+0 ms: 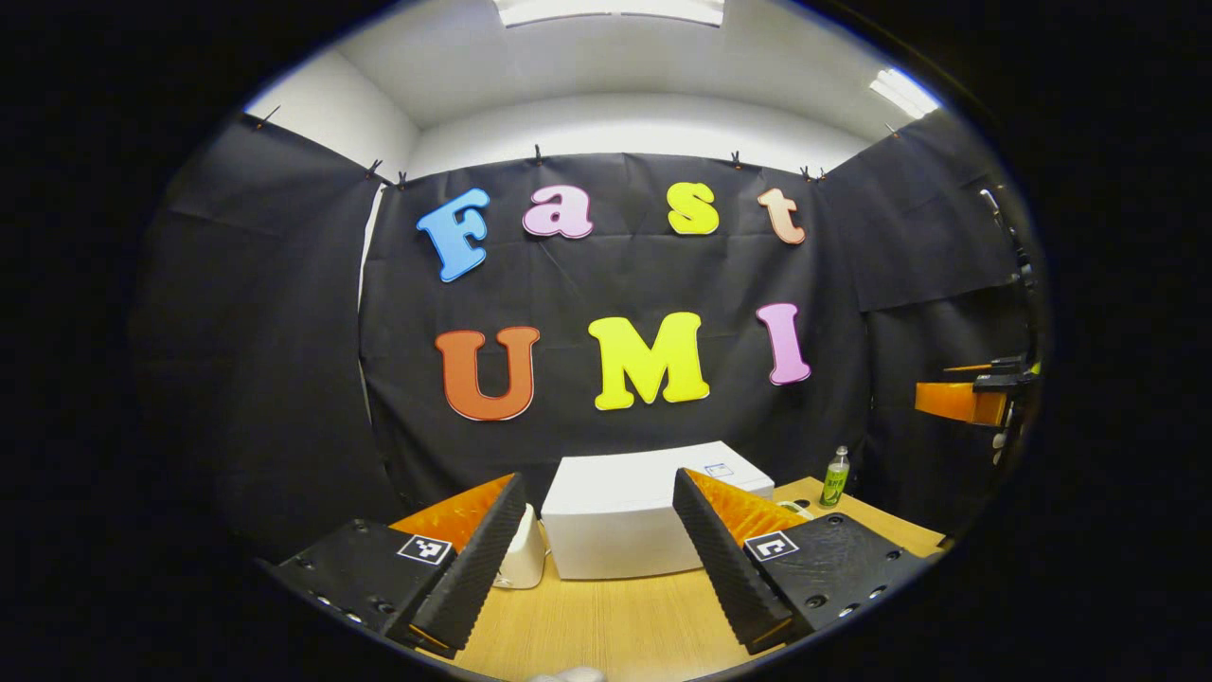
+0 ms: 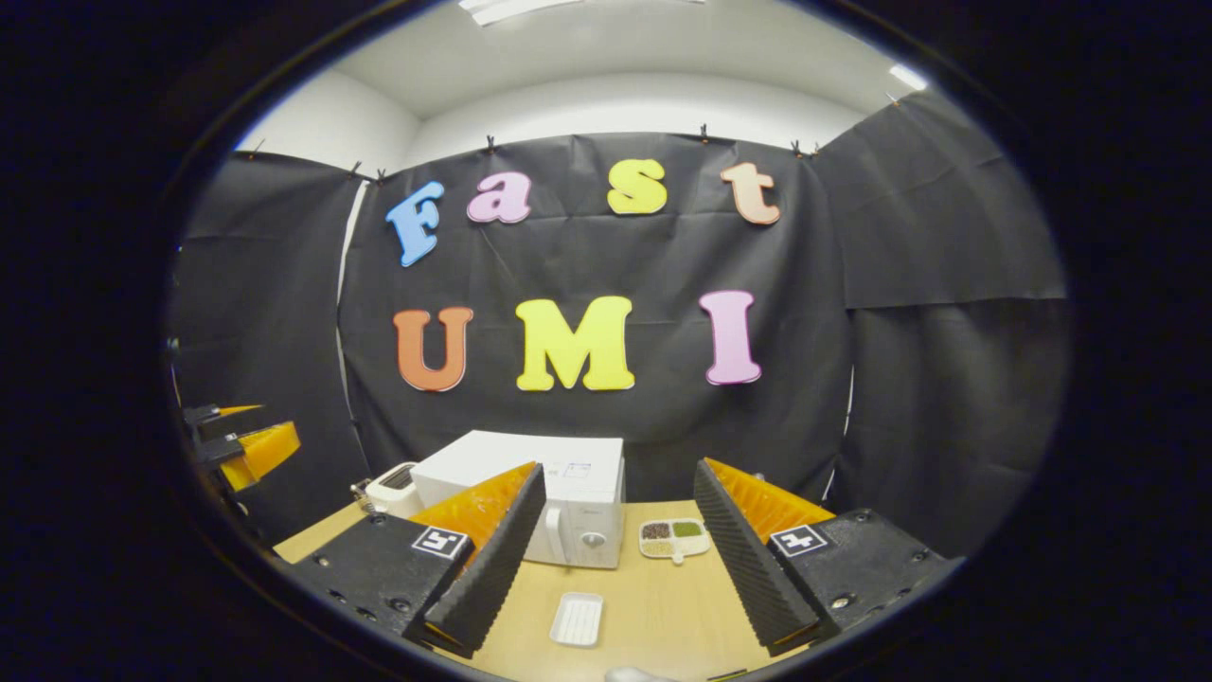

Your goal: Open the microwave oven with the left hand, put the food in, and close the microwave oven.

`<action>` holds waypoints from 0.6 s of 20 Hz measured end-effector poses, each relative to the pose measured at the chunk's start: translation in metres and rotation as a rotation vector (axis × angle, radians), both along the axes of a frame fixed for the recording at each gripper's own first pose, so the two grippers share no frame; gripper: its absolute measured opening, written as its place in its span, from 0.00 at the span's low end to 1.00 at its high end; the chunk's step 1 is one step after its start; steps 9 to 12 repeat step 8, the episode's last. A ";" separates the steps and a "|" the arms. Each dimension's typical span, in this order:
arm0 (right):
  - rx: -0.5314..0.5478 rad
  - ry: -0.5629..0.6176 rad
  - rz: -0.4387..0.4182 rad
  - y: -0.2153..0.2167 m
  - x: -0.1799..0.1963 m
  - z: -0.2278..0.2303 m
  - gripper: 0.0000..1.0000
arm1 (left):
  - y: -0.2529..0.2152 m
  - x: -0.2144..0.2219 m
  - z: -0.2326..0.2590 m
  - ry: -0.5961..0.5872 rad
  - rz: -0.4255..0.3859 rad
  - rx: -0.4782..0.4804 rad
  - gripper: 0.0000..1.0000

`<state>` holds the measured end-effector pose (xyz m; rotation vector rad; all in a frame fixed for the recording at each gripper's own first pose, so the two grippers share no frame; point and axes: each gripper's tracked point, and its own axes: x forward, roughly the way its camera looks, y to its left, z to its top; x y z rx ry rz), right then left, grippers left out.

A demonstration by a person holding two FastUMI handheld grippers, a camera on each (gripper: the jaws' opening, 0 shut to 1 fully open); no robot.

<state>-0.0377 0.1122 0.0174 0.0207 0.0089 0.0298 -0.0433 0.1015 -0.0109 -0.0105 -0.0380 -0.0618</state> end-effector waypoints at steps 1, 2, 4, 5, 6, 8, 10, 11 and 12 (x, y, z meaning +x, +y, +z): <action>-0.001 -0.003 -0.001 0.000 0.000 0.001 1.00 | 0.001 -0.001 0.002 -0.003 0.000 -0.001 0.96; -0.002 -0.003 0.002 0.002 0.001 0.002 0.92 | 0.001 -0.002 0.004 -0.005 0.000 -0.001 0.96; -0.004 -0.006 0.003 0.003 0.001 0.004 0.92 | 0.003 -0.001 0.006 -0.009 0.002 -0.003 0.96; -0.005 -0.007 0.002 0.003 0.001 0.004 0.92 | 0.004 -0.001 0.005 -0.008 0.002 -0.006 0.96; -0.005 -0.007 0.002 0.003 0.001 0.005 0.92 | 0.003 0.000 0.005 -0.008 0.003 -0.009 0.96; -0.004 -0.004 -0.002 0.002 0.001 0.004 0.92 | 0.004 0.000 0.005 -0.007 0.005 -0.009 0.96; -0.004 -0.004 -0.002 0.002 0.001 0.004 0.92 | 0.004 0.000 0.005 -0.007 0.005 -0.009 0.96; -0.004 -0.004 -0.002 0.002 0.001 0.004 0.92 | 0.004 0.000 0.005 -0.007 0.005 -0.009 0.96; -0.004 -0.004 -0.002 0.002 0.001 0.004 0.92 | 0.004 0.000 0.005 -0.007 0.005 -0.009 0.96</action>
